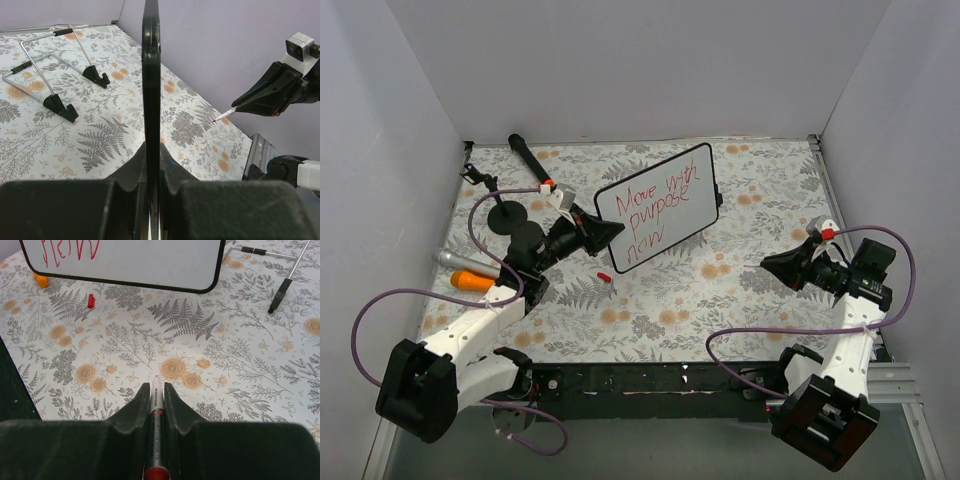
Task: Write a sentence on the whiteboard
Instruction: Place the whiteboard on the whiteboard stand, then pick up the pen cap from the center of the board.
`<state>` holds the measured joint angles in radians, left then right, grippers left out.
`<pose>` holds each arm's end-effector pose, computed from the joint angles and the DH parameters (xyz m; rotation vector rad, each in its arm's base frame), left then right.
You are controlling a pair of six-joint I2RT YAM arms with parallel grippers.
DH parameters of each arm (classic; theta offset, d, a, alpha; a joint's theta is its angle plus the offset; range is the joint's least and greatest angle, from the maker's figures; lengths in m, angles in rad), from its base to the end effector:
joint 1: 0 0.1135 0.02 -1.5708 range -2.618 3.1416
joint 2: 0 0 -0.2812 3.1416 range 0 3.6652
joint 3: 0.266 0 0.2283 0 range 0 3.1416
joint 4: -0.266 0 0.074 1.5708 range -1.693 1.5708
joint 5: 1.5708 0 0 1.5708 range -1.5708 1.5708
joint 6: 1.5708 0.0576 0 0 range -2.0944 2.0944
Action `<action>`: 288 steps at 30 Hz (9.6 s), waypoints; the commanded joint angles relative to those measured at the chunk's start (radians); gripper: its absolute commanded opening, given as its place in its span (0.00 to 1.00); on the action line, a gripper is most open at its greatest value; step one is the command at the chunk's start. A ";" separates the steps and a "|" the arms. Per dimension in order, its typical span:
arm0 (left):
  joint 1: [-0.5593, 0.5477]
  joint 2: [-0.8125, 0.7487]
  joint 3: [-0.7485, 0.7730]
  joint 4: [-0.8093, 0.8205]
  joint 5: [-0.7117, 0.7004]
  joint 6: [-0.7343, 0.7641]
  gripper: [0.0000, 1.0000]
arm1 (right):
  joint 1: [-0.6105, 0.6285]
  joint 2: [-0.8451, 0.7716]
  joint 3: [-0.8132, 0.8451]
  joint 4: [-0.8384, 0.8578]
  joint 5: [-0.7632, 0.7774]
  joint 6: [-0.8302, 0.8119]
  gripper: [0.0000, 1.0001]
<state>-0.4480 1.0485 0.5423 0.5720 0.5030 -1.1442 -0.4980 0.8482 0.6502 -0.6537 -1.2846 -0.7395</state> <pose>0.1914 -0.1228 0.3111 -0.1410 1.7530 -1.5993 0.1329 -0.0094 0.2720 -0.7075 1.6977 0.6930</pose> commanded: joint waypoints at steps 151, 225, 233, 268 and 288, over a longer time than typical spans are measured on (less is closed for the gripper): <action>0.183 1.283 0.972 0.335 0.373 -0.111 0.11 | -0.048 0.123 0.020 -0.031 -0.070 -0.100 0.01; -0.044 0.157 0.333 -1.010 -0.650 -0.842 0.98 | -0.047 0.054 0.051 -0.095 -0.094 -0.153 0.01; -0.204 0.516 0.577 -1.526 -0.807 -1.043 0.98 | -0.047 0.032 0.068 -0.162 -0.087 -0.230 0.01; -0.210 0.709 0.611 -1.471 -0.802 -1.102 0.44 | -0.047 0.048 0.081 -0.221 -0.081 -0.299 0.01; -0.173 0.714 0.568 -1.399 -0.840 -0.925 0.38 | -0.047 0.045 0.081 -0.221 -0.079 -0.301 0.01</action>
<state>-0.6327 1.7790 1.1366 -0.8635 -0.2920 -1.9938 -0.5423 0.8982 0.6914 -0.8654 -1.3491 -1.0248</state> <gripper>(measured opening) 0.378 0.183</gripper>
